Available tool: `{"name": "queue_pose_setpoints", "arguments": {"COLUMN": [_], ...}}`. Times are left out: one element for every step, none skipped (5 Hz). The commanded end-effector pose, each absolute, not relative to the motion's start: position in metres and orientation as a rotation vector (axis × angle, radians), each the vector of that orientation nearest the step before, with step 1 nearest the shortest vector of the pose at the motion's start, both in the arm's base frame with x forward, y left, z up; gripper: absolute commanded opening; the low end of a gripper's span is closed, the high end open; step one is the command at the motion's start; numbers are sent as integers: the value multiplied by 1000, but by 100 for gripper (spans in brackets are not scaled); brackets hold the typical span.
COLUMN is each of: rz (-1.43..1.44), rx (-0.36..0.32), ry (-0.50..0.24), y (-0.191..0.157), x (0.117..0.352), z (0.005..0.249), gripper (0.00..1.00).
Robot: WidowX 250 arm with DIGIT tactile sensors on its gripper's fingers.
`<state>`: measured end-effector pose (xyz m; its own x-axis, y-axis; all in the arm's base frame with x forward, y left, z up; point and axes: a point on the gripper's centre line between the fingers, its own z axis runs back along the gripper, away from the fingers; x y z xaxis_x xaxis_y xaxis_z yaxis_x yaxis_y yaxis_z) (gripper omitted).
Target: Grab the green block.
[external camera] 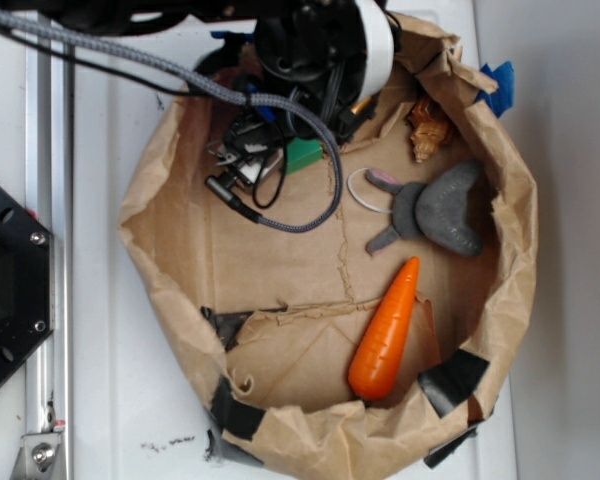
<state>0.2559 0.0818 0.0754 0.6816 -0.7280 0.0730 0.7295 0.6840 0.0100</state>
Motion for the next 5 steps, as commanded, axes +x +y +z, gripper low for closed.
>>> {"name": "queue_pose_setpoints", "arguments": {"rz": [-883,-886,-887,-868,-905], "rx": [-14,-10,16,17,34], "ry": [-76,-57,-49,-58,-89], "y": [65,65,70,80,87], "x": [256,251,249,253,256], "z": [64,63,66,70,67], "gripper": [100,100,100,100,100]}}
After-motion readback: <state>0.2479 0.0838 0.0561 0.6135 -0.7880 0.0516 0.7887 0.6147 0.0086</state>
